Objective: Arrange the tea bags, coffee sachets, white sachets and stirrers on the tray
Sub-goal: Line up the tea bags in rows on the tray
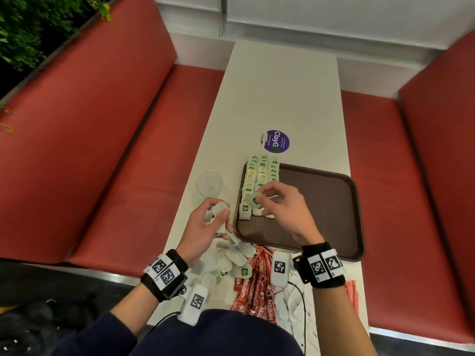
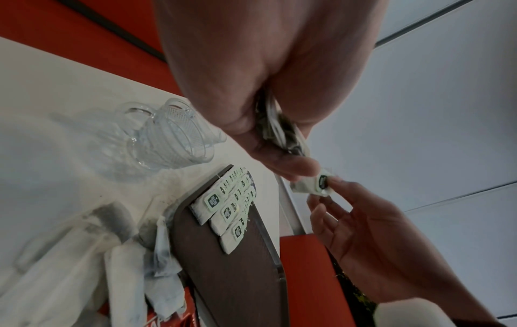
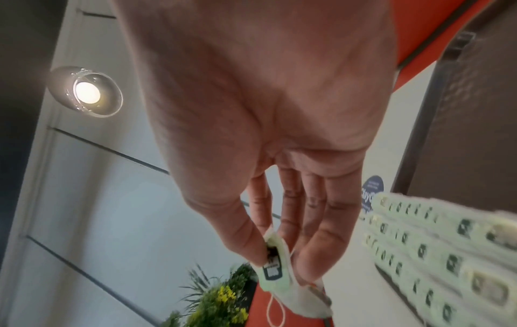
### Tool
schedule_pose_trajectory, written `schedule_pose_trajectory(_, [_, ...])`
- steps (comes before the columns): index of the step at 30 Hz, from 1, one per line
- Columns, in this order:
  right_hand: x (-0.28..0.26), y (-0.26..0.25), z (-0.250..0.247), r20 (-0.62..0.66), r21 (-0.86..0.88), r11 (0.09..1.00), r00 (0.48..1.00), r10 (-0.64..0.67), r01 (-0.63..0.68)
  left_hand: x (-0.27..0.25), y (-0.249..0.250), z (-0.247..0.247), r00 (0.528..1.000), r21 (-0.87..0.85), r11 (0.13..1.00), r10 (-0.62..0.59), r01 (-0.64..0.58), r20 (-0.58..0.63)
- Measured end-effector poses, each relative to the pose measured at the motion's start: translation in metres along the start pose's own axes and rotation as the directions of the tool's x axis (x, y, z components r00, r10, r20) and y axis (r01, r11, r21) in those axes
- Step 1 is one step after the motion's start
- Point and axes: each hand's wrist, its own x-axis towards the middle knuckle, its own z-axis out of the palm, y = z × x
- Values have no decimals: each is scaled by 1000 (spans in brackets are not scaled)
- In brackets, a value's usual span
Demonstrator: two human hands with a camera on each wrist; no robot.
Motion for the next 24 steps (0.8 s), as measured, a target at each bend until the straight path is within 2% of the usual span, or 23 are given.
schedule_pose_trajectory(3, [12,13,-10,-25,-178,984,999,-25,20,1,-2,0,1000,7,1000,-11,11,17])
schedule_pose_trajectory(6, [15,19,-12,44,-317,948,999,-24,36,1,-3,1,998,10,999,-45,45,41])
schedule_pose_trajectory(10, [0,1,-3,166,-113,993,986,-20,39,-1,0,3,989,27,997,-79,76,129])
schedule_pose_trajectory(13, [-8,-8,5,207,-65,995,976,-64,79,-2,3,9,981,53,996,-79,71,177])
schedule_pose_trajectory(17, [-9,-6,9,112,-156,972,980,-161,178,1,2,16,993,47,997,-71,67,94])
schedule_pose_trajectory(20, [-11,-3,10,76,-237,932,962,-264,274,3,2,18,995,23,997,-80,79,60])
schedule_pose_trajectory(24, [-8,5,7,-13,-234,931,956,-293,282,3,2,19,995,32,997,-77,75,60])
